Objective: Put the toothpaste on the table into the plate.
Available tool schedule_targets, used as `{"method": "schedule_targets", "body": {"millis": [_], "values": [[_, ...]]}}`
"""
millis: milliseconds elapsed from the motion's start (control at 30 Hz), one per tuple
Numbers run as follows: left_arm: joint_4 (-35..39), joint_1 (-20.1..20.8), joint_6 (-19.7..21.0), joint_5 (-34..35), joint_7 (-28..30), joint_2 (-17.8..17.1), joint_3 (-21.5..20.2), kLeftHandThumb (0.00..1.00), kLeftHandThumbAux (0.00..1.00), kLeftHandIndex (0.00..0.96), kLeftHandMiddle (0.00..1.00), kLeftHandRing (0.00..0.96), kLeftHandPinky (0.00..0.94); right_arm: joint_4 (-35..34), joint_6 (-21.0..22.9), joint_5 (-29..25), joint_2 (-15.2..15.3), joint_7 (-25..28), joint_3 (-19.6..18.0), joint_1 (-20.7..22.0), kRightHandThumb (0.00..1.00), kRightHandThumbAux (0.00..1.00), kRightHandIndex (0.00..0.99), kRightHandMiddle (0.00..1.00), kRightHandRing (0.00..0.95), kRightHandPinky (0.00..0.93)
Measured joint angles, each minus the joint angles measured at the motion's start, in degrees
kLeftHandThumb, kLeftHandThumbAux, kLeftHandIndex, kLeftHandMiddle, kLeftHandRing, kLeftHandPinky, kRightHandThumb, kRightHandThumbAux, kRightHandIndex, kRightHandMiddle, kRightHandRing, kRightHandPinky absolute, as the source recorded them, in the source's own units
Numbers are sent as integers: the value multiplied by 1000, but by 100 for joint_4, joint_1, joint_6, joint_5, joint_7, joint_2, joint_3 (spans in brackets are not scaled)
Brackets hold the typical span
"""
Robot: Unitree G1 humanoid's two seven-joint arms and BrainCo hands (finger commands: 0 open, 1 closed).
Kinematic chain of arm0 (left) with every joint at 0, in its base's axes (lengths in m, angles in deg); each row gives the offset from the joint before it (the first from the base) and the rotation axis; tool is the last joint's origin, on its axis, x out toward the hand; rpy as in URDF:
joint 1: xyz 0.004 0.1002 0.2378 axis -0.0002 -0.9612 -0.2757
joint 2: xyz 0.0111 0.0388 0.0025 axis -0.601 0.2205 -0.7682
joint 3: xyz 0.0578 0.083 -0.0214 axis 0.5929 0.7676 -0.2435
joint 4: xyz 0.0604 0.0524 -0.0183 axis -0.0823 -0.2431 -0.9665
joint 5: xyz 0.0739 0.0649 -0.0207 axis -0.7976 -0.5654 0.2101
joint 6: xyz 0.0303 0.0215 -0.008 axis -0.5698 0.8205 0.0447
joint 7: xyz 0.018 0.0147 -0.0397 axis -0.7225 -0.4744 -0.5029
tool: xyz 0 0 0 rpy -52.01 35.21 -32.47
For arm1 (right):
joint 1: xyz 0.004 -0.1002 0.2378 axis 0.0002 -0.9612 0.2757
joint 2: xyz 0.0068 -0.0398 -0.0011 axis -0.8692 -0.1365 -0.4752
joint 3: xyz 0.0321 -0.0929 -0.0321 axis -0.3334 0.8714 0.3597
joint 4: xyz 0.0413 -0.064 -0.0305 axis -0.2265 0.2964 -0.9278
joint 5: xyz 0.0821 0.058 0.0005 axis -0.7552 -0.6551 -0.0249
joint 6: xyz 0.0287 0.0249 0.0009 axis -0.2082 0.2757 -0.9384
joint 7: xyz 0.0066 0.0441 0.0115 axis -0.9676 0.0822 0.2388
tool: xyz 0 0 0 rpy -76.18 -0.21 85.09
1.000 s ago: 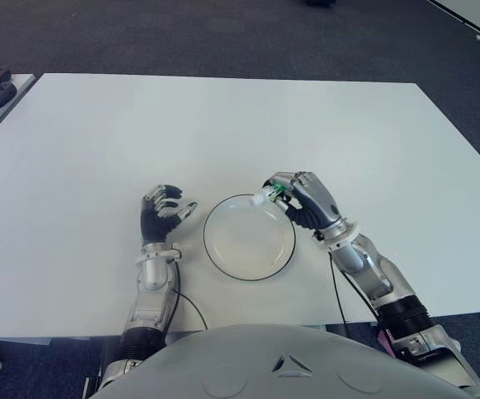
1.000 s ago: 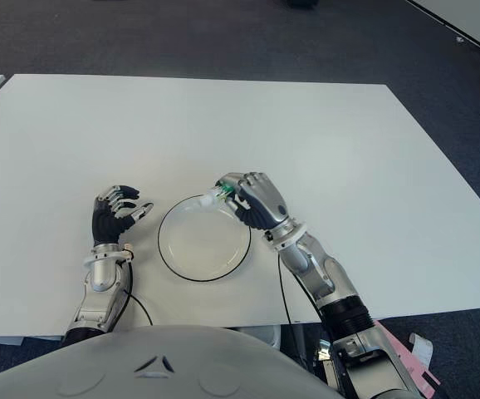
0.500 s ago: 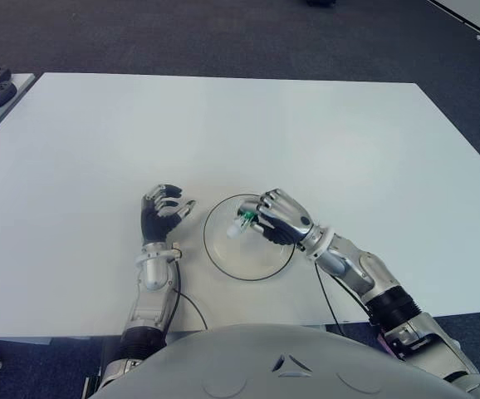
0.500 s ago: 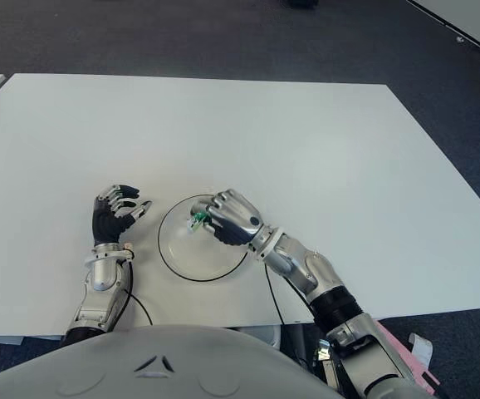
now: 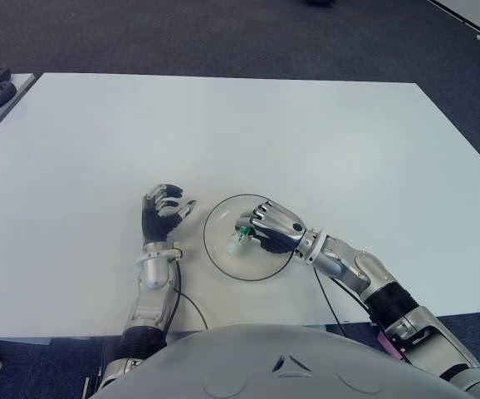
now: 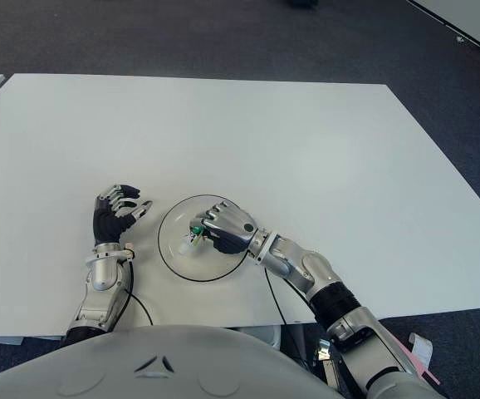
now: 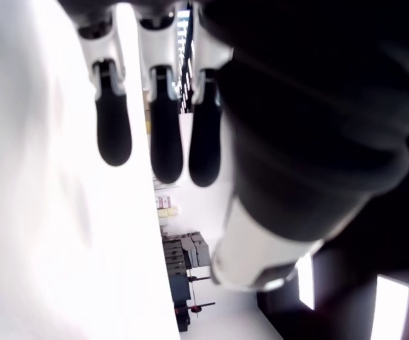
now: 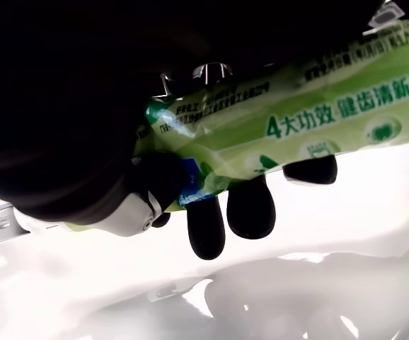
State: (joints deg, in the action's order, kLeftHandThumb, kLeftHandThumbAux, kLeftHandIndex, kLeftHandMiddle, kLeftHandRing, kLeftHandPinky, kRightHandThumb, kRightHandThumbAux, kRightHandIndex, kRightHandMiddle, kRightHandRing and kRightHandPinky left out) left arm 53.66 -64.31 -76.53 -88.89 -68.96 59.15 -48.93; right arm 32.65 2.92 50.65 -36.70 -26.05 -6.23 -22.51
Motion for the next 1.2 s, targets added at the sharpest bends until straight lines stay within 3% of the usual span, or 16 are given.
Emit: {"method": "schedule_targets", "body": {"millis": [100, 133, 300, 367, 800, 1200], "values": [[-2, 1, 14, 1, 0, 0, -1, 113, 998, 468, 463, 466, 474, 35, -11, -242, -17, 205, 0, 0, 394, 537, 201, 271, 301, 363], [-3, 1, 22, 1, 0, 0, -1, 113, 998, 467, 463, 466, 474, 37, -11, -295, -16, 259, -1, 0, 333, 502, 149, 204, 237, 304], [-3, 5, 32, 0, 0, 0, -3, 109, 998, 469, 465, 472, 484, -34, 34, -380, 5, 412, -43, -13, 194, 386, 27, 38, 48, 71], [0, 5, 32, 0, 0, -1, -3, 108, 998, 470, 466, 473, 487, -130, 65, -362, 27, 414, -77, -21, 167, 356, 13, 19, 24, 36], [59, 1, 32, 1, 0, -2, -1, 117, 998, 479, 459, 492, 531, -429, 158, -296, 130, 342, -282, -110, 166, 211, 0, 0, 0, 0], [105, -31, 33, -3, 1, -18, 6, 80, 998, 480, 474, 508, 536, -719, 253, -333, 146, 184, -567, -326, 136, 152, 0, 0, 0, 0]]}}
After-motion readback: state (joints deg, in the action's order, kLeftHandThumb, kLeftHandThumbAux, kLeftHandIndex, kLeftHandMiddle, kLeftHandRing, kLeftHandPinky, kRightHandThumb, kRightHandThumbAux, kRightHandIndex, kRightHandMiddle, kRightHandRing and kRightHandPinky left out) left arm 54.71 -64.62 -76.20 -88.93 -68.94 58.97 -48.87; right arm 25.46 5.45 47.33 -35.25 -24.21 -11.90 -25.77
